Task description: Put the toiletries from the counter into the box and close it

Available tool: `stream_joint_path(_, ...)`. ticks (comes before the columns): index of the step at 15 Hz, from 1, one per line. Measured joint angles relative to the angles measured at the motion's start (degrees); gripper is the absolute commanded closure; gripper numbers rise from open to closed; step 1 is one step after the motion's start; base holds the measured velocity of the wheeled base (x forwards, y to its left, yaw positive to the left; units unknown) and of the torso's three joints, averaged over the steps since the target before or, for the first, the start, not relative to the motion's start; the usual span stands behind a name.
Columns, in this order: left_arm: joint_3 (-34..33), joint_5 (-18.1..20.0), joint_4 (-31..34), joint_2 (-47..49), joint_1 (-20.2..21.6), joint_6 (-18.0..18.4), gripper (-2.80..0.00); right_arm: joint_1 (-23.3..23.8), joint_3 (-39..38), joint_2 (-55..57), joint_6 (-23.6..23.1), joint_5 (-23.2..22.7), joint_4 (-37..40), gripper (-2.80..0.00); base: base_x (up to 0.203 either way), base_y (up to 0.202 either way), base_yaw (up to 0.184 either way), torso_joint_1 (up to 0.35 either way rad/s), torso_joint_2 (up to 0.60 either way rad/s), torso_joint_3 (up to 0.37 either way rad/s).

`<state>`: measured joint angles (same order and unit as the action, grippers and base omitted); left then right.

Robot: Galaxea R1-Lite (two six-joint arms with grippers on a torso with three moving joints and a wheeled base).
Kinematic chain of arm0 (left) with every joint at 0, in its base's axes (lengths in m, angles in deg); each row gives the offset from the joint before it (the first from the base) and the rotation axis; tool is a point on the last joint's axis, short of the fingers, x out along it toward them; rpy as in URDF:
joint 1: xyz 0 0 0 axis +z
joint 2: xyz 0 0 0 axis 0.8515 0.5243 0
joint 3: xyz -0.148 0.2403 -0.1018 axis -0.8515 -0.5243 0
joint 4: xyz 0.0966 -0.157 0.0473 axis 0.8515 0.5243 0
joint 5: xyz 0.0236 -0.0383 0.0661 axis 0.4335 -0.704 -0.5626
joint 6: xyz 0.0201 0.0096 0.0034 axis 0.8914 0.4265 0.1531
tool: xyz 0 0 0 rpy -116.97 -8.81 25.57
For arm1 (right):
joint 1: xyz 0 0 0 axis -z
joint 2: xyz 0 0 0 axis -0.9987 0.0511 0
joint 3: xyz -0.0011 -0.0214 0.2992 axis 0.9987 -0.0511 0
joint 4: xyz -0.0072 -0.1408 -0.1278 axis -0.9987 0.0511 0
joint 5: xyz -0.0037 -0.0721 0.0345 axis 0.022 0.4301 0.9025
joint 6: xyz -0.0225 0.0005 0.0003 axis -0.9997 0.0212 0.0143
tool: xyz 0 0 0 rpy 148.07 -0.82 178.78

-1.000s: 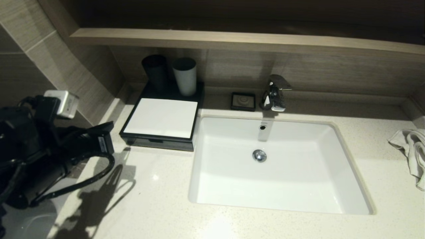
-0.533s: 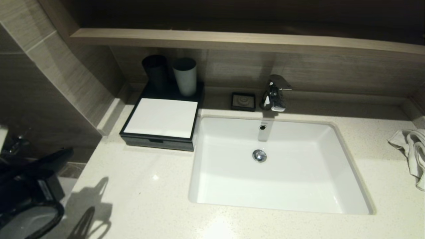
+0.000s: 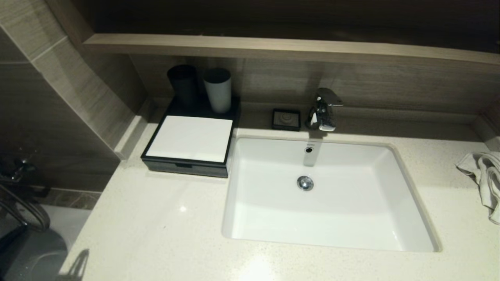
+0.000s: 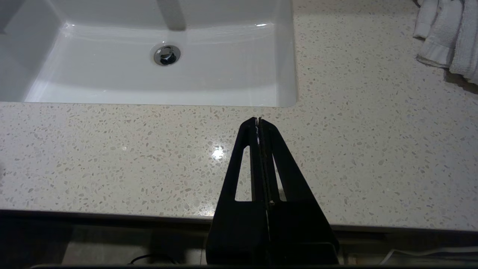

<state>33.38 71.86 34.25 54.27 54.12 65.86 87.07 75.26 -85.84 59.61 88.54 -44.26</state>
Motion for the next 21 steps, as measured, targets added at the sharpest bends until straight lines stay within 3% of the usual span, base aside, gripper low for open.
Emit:
stream_joint_path(5, -3.10, 3.68, 6.09, -11.15, 5.33, 1.95, 0.00, 0.00, 0.00, 0.00, 0.02, 0.00, -0.02, 0.00, 0.000, 0.000, 0.000, 0.000, 0.00, 0.000)
stream_joint_path(8, -2.40, 4.19, 13.33, -17.07, 5.80, 1.92, 0.00, 0.00, 0.00, 0.00, 0.00, 0.00, -0.02, 0.00, 0.000, 0.000, 0.000, 0.000, 0.00, 0.000)
stream_joint_path(21, -2.54, 3.93, 21.03, -28.38, 4.75, 1.73, 0.00, 0.00, 0.00, 0.00, 0.02, -0.03, -0.02, 0.00, 0.000, 0.000, 0.000, 0.000, 0.00, 0.000)
